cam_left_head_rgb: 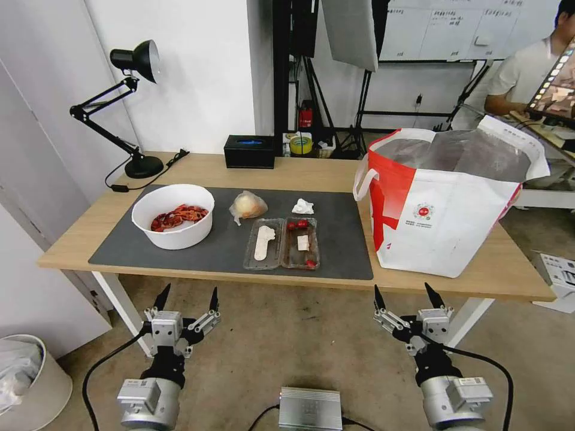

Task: Pick up the trash from the table and place it into the takeout bag.

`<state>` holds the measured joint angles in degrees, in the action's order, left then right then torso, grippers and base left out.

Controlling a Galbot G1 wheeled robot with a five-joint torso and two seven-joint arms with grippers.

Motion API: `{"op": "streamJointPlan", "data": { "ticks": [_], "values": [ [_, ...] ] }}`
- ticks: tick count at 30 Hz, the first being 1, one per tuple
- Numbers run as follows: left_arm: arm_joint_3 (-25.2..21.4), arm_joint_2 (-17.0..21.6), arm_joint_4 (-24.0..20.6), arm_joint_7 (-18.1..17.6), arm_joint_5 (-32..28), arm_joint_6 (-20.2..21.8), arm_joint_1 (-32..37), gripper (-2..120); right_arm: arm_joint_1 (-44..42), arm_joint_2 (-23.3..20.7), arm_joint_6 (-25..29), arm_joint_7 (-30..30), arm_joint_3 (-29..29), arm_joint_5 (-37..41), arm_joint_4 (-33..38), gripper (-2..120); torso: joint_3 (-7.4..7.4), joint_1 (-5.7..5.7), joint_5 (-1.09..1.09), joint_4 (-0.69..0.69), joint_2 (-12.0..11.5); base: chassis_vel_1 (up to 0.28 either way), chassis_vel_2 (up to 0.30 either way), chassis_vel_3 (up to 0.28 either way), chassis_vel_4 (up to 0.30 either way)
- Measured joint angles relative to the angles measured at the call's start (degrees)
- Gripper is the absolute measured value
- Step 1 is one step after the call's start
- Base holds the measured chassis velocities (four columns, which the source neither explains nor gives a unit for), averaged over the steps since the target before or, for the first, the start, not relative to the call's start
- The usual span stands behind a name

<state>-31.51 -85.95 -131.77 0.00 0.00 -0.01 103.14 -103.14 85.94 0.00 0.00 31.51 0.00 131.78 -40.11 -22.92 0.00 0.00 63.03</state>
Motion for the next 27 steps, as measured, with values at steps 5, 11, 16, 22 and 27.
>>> {"op": "streamJointPlan", "data": {
  "ticks": [5, 11, 16, 22, 27],
  "values": [
    [0.0, 0.0, 0.0, 0.0, 0.0, 0.0, 0.0, 100, 0.0, 0.0, 0.0, 0.0, 0.0, 0.0, 0.0, 100, 0.0, 0.0, 0.0, 0.0, 0.0, 0.0, 0.0, 0.0, 0.0],
    [-0.2, 0.2, 0.3, 0.1, -0.6, 0.0, -0.2, 100, 0.1, -0.2, 0.0, 0.1, 0.0, 0.1, 0.0, 100, 0.0, 0.0, 0.0, 0.0, 0.0, 0.0, 0.0, 0.0, 0.0],
    [-3.7, 3.2, 4.7, 1.6, -7.5, -0.7, -3.0, 100, 3.0, -5.4, -0.1, 3.5, -1.1, 3.3, -3.0, 100, 0.0, 0.0, 0.0, 0.0, 0.0, 0.0, 0.0, 0.0, 0.0],
    [-8.1, 6.9, 10.2, 3.7, -16.2, -1.6, -6.4, 100, 7.4, -13.6, -0.6, 8.8, -2.9, 8.2, -7.8, 100, 0.0, 0.0, 0.0, 0.0, 0.0, 0.0, 0.0, 0.0, 0.0],
    [-12.1, 10.3, 15.2, 5.5, -24.0, -2.4, -9.6, 100, 12.0, -22.0, -1.2, 14.3, -4.6, 13.3, -12.6, 100, 0.0, 0.0, 0.01, 0.0, 0.0, 0.0, 0.0, 0.0, 0.0]
  ]
}}
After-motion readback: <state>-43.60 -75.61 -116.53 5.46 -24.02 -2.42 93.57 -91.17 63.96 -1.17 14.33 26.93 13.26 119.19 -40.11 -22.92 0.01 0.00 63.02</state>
